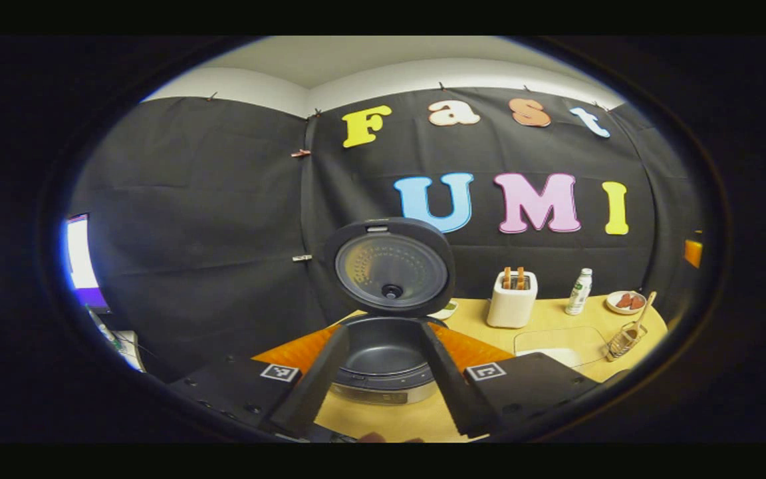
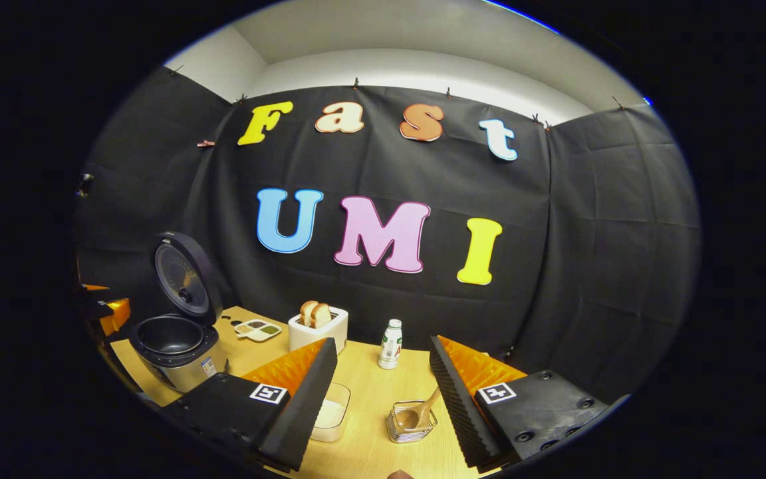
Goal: Close the left gripper, press the button to open the rice cooker; take a wooden spoon from the chopstick holder with the right hand, scoop a spoonful of rice and pour it into the rice cooker, then put the wooden spoon back into the chopstick holder.
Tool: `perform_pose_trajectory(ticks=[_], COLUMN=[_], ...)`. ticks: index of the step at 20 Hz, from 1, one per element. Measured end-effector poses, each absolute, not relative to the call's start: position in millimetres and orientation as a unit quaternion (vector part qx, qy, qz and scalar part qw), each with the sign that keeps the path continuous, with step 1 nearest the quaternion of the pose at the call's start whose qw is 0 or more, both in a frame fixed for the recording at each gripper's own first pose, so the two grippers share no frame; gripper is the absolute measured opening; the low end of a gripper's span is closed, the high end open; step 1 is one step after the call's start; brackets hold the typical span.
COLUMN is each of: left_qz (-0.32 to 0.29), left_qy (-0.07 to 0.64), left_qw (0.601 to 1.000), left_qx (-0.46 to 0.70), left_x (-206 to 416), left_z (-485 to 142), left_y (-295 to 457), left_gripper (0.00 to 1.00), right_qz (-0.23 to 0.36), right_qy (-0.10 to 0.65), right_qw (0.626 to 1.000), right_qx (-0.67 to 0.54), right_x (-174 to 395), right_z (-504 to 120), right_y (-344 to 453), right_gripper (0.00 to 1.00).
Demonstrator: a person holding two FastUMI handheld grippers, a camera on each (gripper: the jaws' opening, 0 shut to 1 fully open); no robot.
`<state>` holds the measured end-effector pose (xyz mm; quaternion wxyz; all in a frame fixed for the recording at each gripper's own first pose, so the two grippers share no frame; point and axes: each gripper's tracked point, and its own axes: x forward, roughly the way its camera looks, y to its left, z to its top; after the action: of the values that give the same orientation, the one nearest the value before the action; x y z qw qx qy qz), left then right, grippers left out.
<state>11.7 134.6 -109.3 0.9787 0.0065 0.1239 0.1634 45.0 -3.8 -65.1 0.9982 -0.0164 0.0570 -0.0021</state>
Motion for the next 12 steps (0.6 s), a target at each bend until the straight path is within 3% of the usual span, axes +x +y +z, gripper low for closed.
perform_pose_trajectory(ticks=[6, 12], left_qz=[0.162, 0.165], left_qy=[0.110, 0.092], left_qw=[0.980, 0.982], left_qx=[0.027, 0.022], left_x=[10, 9], left_z=[-92, -74], left_y=[121, 106], left_gripper=[0.82, 0.83], right_qz=[-0.032, -0.087], right_qy=[0.094, 0.193], right_qw=[0.995, 0.975], right_qx=[0.017, 0.074], right_x=[87, 126], right_z=[-109, -202], right_y=[-37, -88], right_gripper=[0.88, 0.89])
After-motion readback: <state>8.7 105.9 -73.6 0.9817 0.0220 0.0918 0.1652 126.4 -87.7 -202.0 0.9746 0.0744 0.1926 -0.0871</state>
